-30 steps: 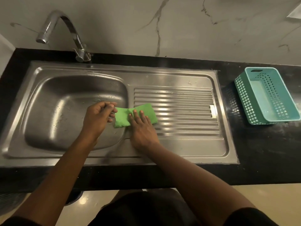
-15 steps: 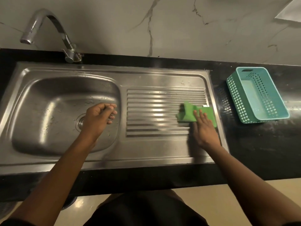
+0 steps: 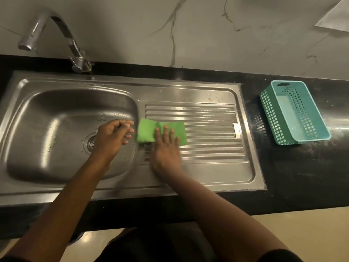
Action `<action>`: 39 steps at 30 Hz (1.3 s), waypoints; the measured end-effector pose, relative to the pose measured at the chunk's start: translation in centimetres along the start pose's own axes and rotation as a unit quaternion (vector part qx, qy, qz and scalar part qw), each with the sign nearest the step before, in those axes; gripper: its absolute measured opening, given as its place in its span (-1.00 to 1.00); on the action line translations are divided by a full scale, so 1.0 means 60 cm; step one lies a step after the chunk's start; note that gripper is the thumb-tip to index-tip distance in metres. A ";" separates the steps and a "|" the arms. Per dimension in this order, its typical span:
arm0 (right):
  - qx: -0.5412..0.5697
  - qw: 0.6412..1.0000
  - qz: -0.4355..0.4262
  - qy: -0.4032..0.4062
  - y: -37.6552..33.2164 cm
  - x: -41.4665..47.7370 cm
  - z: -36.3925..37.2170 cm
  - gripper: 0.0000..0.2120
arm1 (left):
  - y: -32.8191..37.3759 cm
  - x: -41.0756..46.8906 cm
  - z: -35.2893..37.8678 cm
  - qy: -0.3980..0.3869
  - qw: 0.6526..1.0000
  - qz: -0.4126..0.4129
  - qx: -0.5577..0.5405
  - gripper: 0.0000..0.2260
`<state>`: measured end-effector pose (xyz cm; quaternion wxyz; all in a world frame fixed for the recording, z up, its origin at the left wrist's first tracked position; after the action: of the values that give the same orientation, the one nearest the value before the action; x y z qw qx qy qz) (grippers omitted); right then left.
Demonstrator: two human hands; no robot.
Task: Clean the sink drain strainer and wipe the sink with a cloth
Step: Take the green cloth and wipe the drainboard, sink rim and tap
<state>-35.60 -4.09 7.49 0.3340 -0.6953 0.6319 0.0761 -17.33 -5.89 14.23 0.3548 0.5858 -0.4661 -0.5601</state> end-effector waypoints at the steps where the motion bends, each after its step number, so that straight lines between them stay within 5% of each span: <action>1: -0.014 0.999 -0.028 -0.016 -0.031 0.009 0.009 -0.40 | 0.002 -0.001 0.000 0.004 1.000 0.001 0.000 -0.83; 5: -0.076 0.989 -0.109 -0.056 -0.059 0.032 0.010 -0.42 | 0.006 -0.002 0.001 0.012 1.000 -0.003 0.003 -0.82; 9: -0.150 0.974 -0.163 -0.055 0.038 0.024 -0.030 -0.43 | 0.008 -0.004 0.006 0.008 1.000 -0.002 0.000 -0.83; 18: -0.074 0.995 0.065 0.025 0.367 -0.039 -0.176 -0.44 | 0.009 -0.010 0.018 0.002 1.000 -0.011 -0.009 -0.84; 24: 0.062 0.975 0.196 0.090 0.300 -0.011 -0.152 -0.42 | 0.011 -0.010 0.011 0.002 1.000 -0.011 -0.005 -0.84; 32: -0.015 1.000 -0.021 -0.017 -0.020 0.046 -0.025 -0.39 | 0.022 -0.014 -0.003 0.024 1.000 -0.008 -0.001 -0.81; 39: -0.160 0.975 -0.145 -0.059 0.060 0.041 -0.065 -0.42 | 0.028 -0.006 0.009 0.011 1.000 -0.005 0.009 -0.81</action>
<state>-39.69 -8.22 7.87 0.2626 -0.8181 0.4833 0.1678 -18.07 -6.02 15.86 0.3515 0.5979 -0.4641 -0.5511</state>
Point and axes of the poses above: each hand's wrist, its own x-axis towards the middle knuckle, its own z-axis out of the palm, y = z × x, the point moved 9 cm from there along x, towards the middle knuckle, and after that the axes turned 15 degrees about -y, right-handed, at the moved point
